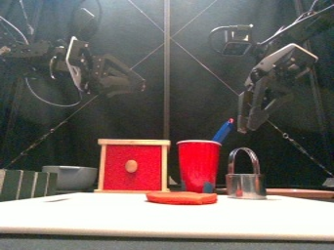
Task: Get the cutter from the drawer then cut the dough then place the extra dough in the bowl
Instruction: Cut the dough
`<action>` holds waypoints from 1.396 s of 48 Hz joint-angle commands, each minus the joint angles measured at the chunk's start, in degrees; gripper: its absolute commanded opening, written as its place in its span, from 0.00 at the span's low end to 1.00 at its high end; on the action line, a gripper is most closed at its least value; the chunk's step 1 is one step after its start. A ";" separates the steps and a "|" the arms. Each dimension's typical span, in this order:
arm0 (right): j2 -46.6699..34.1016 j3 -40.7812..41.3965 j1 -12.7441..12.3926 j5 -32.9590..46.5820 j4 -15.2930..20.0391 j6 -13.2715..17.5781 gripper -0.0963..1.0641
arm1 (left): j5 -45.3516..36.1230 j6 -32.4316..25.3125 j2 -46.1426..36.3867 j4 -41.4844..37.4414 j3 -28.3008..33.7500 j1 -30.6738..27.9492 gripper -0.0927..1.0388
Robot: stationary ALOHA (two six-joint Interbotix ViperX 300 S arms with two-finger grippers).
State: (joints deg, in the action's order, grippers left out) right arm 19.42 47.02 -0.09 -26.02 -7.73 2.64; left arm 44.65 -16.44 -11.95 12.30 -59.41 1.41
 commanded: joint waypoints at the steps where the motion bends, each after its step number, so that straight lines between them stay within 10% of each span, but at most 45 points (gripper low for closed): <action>1: 0.70 -0.70 0.44 -0.18 -0.09 -0.18 0.74 | 0.53 0.00 -0.18 0.44 0.62 0.26 0.69; 29: -11.43 -7.38 2.81 -1.67 -6.86 -1.41 0.74 | 0.53 0.00 3.25 1.76 0.53 0.26 0.69; 67: -13.18 -10.63 4.75 -4.31 -5.19 -1.23 0.50 | 0.53 -0.09 3.69 4.92 -0.70 -0.09 0.69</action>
State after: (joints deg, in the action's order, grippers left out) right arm 4.22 37.79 4.39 -30.23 -13.18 1.14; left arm 44.65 -16.44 -8.09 17.05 -60.64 1.49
